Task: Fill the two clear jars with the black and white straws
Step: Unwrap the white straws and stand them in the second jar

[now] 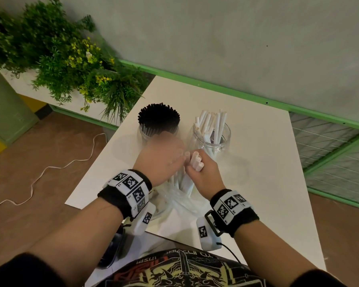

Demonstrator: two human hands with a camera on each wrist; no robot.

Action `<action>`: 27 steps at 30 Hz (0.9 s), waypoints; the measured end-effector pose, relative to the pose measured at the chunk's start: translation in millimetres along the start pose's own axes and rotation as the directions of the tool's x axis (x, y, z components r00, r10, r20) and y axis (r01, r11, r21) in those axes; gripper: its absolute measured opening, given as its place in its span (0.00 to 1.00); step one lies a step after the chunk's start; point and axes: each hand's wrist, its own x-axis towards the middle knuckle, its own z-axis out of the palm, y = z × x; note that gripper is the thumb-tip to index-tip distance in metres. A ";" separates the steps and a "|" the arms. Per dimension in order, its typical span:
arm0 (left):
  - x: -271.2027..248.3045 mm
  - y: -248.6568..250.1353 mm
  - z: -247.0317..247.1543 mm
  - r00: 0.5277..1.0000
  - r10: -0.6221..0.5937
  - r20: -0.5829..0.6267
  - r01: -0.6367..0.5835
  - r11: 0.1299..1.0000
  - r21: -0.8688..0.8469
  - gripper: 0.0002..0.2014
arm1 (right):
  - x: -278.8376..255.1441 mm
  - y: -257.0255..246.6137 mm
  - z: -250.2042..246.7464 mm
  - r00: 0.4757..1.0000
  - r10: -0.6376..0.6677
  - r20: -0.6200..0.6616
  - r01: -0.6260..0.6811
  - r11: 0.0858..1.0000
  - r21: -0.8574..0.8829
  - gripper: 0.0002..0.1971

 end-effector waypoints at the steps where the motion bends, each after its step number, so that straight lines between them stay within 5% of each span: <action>1: -0.2 0.0 1.9 0.999 0.020 -0.038 -0.020 1.000 0.005 0.09 | -0.6 -0.3 -0.9 1.000 -0.008 -0.014 0.008 1.000 -0.002 0.10; 8: 0.9 -7.7 7.6 0.994 0.055 -0.098 -0.048 0.997 0.068 0.07 | -1.2 -9.9 -11.6 0.987 -0.106 -0.120 0.106 0.994 -0.009 0.28; 18: 2.2 -11.4 7.6 0.992 0.066 -0.106 -0.056 0.993 0.103 0.10 | 35.2 -70.3 -62.8 0.922 -0.233 -0.310 0.266 0.961 0.071 0.20; 27: 2.9 -10.1 10.4 0.991 0.070 -0.114 -0.058 0.993 0.106 0.08 | 82.0 -111.7 -99.7 0.648 -0.346 -0.678 0.504 0.863 0.042 0.21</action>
